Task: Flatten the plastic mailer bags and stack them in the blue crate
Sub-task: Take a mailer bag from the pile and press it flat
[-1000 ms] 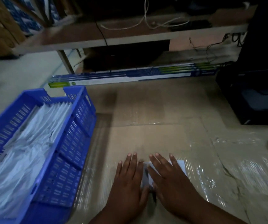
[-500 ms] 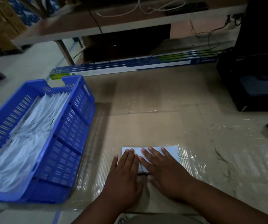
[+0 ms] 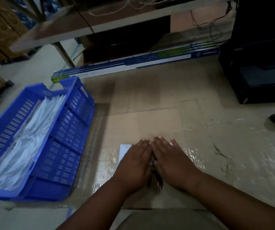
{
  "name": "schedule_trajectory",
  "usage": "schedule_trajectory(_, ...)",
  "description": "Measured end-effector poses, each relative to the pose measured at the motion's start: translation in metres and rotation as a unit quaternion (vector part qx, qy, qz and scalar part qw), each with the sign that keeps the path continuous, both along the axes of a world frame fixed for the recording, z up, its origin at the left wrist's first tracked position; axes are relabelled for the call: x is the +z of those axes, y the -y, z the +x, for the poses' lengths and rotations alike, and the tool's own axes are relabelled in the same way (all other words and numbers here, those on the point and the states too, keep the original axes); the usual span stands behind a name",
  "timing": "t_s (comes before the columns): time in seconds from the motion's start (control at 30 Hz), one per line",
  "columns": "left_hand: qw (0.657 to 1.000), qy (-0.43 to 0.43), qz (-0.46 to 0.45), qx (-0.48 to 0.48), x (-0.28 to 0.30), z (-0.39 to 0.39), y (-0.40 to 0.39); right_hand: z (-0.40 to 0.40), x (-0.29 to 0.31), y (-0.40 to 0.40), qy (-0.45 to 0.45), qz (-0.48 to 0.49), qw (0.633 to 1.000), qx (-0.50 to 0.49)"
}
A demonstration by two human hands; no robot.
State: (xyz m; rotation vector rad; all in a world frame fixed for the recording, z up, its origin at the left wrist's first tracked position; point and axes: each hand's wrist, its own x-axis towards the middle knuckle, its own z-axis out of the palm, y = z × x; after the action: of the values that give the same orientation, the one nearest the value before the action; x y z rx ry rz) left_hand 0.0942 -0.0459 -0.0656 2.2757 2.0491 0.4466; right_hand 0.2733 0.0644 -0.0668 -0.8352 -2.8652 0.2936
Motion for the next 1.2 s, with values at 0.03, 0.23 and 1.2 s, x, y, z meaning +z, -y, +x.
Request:
schedule_trajectory(0.03,1.000,-0.007,-0.006,0.009,-0.001,-0.005,0.001,-0.011,0.000,0.002,0.001,-0.008,1.000,0.014)
schedule_trajectory(0.23,0.998,-0.041,-0.039,0.040,-0.013,-0.027,0.014,-0.004,-0.016,-0.014,0.056,-0.013,0.996,0.072)
schedule_trajectory(1.2,0.950,-0.099,-0.259,0.144,0.069,-0.060,-0.014,-0.011,0.036,-0.061,0.102,-0.095,0.984,0.113)
